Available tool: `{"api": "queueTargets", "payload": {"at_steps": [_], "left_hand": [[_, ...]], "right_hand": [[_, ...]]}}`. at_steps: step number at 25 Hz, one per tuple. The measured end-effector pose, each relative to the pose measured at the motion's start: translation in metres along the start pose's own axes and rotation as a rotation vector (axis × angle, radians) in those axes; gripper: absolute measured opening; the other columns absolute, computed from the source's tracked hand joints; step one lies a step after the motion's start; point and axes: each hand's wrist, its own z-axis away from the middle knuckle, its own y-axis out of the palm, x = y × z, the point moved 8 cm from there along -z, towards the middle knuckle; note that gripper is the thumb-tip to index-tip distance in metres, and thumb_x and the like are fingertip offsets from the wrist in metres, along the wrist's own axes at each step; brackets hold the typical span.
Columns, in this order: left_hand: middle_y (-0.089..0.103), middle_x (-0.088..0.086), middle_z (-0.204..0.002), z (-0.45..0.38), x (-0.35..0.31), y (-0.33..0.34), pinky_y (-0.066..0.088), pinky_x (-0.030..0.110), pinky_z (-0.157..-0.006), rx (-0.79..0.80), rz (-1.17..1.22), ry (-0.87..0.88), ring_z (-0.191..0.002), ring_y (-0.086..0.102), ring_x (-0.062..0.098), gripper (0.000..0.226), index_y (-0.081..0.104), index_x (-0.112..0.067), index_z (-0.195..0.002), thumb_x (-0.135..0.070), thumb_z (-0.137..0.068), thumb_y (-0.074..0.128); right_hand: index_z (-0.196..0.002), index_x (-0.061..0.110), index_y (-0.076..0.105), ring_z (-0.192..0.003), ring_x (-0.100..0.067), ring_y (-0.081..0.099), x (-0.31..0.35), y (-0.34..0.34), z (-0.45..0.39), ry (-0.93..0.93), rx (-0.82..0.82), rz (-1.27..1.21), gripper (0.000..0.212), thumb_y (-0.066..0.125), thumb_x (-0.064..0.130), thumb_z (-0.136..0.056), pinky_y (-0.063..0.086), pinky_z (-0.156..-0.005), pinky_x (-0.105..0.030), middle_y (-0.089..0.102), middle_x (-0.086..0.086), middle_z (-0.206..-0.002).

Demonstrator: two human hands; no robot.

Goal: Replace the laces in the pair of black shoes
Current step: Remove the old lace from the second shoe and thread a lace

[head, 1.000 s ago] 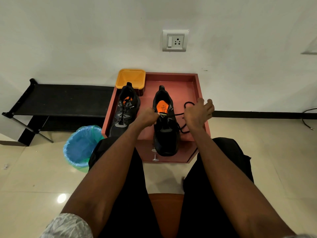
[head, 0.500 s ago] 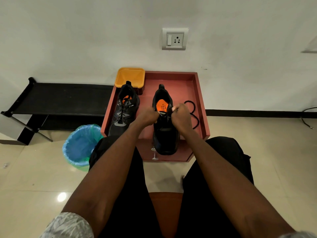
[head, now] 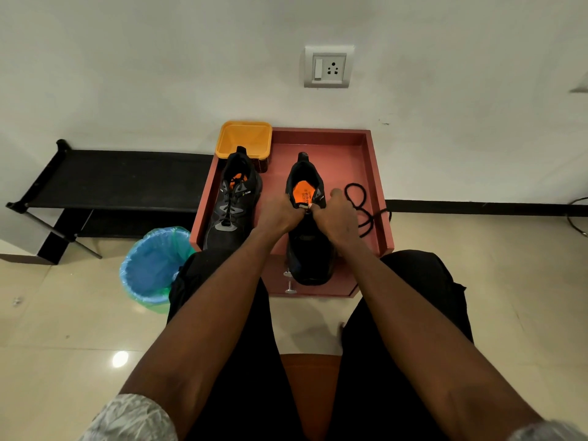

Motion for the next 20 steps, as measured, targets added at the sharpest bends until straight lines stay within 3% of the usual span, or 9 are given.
{"api": "queueTargets", "payload": {"at_steps": [3,6,10,12,14,17,20], "left_hand": [[0.051,0.0,-0.065,0.003,-0.003,-0.006,0.04,0.027,-0.051,-0.006,-0.018,0.003,-0.062,0.052,0.019,0.029,0.047,-0.017,-0.064,-0.016,-0.09,0.061],[0.058,0.006,-0.07,0.004,-0.003,-0.005,0.052,0.036,-0.061,0.026,0.018,0.01,-0.069,0.06,0.026,0.017,0.058,-0.009,-0.075,-0.016,-0.09,0.061],[0.068,0.02,-0.088,-0.002,0.014,-0.004,0.059,0.05,-0.074,0.053,0.139,-0.074,-0.08,0.068,0.035,0.004,0.06,-0.005,-0.086,-0.007,-0.087,0.056],[0.068,0.019,-0.096,-0.001,0.022,-0.004,0.059,0.049,-0.078,0.055,0.173,-0.117,-0.084,0.069,0.033,0.015,0.06,-0.002,-0.1,-0.007,-0.087,0.055],[0.065,0.016,-0.113,0.001,0.021,-0.01,0.055,0.046,-0.089,-0.012,0.146,-0.076,-0.098,0.065,0.031,0.043,0.051,-0.002,-0.129,-0.011,-0.088,0.059],[0.037,0.017,-0.151,-0.001,-0.002,-0.003,0.035,0.043,-0.11,-0.044,0.001,0.159,-0.137,0.039,0.033,0.05,0.049,-0.012,-0.141,-0.008,-0.092,0.056],[0.004,0.012,-0.165,-0.008,-0.013,0.031,0.006,0.042,-0.121,0.135,-0.154,0.211,-0.151,-0.002,0.033,0.032,0.066,-0.014,-0.126,-0.016,-0.099,0.051]], "right_hand": [[-0.114,0.008,0.047,-0.085,-0.031,0.063,0.003,0.003,-0.006,-0.076,0.048,0.116,0.042,0.064,0.037,-0.088,0.056,-0.072,-0.046,0.063,-0.013,-0.097],[-0.119,0.008,0.044,-0.079,-0.029,0.061,0.003,0.002,-0.009,-0.112,0.085,0.122,0.043,0.062,0.033,-0.089,0.053,-0.063,-0.04,0.062,-0.011,-0.092],[-0.132,0.007,0.037,-0.071,-0.021,0.064,-0.01,-0.012,-0.01,-0.014,0.066,-0.13,0.044,0.051,0.01,-0.091,0.05,-0.053,-0.032,0.058,-0.007,-0.089],[-0.143,0.008,0.033,-0.069,-0.017,0.062,-0.017,-0.015,-0.011,0.029,0.064,-0.179,0.054,0.049,0.008,-0.091,0.051,-0.055,-0.031,0.059,-0.007,-0.091],[-0.15,0.017,0.03,-0.07,-0.02,0.065,-0.013,-0.012,-0.013,-0.033,0.107,-0.192,0.061,0.048,0.01,-0.092,0.057,-0.063,-0.038,0.063,-0.007,-0.091],[-0.141,0.018,0.048,-0.059,-0.015,0.054,-0.006,-0.007,-0.018,-0.132,0.218,-0.188,0.049,0.05,0.007,-0.094,0.051,-0.062,-0.037,0.058,0.006,-0.073],[-0.118,0.019,0.063,-0.055,-0.019,0.049,-0.008,-0.007,-0.02,-0.11,0.268,-0.192,0.03,0.055,0.005,-0.093,0.046,-0.059,-0.037,0.055,0.003,-0.061]]}}
